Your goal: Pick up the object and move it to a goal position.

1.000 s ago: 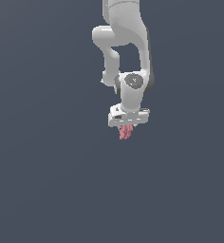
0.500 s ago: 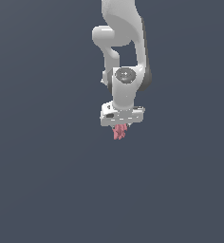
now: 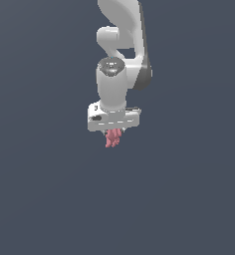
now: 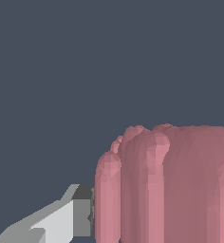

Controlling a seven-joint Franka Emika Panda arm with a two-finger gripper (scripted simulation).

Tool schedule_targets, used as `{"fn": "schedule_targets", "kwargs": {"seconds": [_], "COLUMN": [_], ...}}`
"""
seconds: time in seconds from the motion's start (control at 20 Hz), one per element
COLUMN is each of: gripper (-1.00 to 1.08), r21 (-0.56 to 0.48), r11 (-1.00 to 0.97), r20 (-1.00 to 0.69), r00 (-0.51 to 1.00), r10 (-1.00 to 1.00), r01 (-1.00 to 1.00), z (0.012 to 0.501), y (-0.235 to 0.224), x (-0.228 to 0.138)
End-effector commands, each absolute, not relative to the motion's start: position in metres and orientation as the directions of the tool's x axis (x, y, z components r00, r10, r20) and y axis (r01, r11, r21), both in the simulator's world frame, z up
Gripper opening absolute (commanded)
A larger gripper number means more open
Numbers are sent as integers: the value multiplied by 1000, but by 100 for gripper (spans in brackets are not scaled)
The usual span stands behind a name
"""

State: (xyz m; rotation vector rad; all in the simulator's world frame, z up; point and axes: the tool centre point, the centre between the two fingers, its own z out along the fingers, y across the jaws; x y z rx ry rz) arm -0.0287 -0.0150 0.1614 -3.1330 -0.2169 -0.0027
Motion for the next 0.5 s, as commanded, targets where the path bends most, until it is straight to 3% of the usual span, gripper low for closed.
{"fn": "schedule_targets", "kwargs": {"seconds": [0.0, 0.45], "gripper": [-100, -100], "r21": [-1, 0], "r11": [-990, -990], "r20": [0, 0], "r00": [990, 990], "r10": [139, 138], "r01": [139, 138], "z": [172, 185], "y": [-25, -39], "x": [-22, -11]}}
